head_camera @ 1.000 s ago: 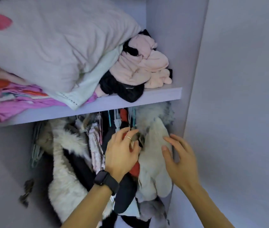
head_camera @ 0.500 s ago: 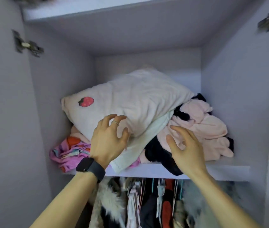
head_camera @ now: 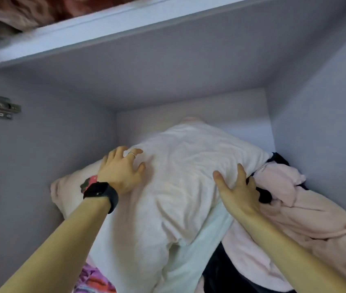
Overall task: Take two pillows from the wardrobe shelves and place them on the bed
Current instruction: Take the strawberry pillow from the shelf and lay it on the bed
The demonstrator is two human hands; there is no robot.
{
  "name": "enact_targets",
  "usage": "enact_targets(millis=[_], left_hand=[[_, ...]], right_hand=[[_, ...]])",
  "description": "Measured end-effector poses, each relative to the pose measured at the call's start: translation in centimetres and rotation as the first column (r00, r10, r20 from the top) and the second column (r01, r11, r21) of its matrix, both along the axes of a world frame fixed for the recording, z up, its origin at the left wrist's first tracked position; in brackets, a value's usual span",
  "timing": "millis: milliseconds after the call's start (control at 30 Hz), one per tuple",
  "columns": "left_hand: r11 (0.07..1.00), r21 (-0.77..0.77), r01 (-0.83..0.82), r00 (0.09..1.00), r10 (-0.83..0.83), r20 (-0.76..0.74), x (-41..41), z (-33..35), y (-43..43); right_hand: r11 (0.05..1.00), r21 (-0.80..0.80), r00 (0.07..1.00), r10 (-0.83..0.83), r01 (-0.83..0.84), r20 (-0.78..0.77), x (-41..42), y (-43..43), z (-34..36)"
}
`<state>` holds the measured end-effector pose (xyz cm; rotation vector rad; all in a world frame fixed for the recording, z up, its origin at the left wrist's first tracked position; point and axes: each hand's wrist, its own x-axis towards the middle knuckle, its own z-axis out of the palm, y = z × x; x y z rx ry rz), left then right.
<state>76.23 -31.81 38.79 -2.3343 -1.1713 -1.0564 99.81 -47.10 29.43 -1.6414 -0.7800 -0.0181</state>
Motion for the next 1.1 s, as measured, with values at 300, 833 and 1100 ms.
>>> enact_targets(millis=[300, 833, 1100], left_hand=[[0.982, -0.187, -0.034, 0.994, 0.015, -0.106, 7.2, 7.9, 11.3], [0.990, -0.126, 0.062, 0.998, -0.064, -0.011, 6.5, 8.4, 8.4], [0.993, 0.066, -0.099, 0.969, 0.081, 0.233, -1.1, 7.7, -1.3]], right_hand=[[0.996, 0.005, 0.989, -0.086, 0.087, -0.122, 0.2, 8.6, 4.1], [0.952, 0.287, 0.992, -0.088, 0.110, -0.090, 0.1, 7.5, 4.3], [0.890, 0.446, 0.995, 0.067, -0.094, 0.074, -3.0, 3.5, 5.7]])
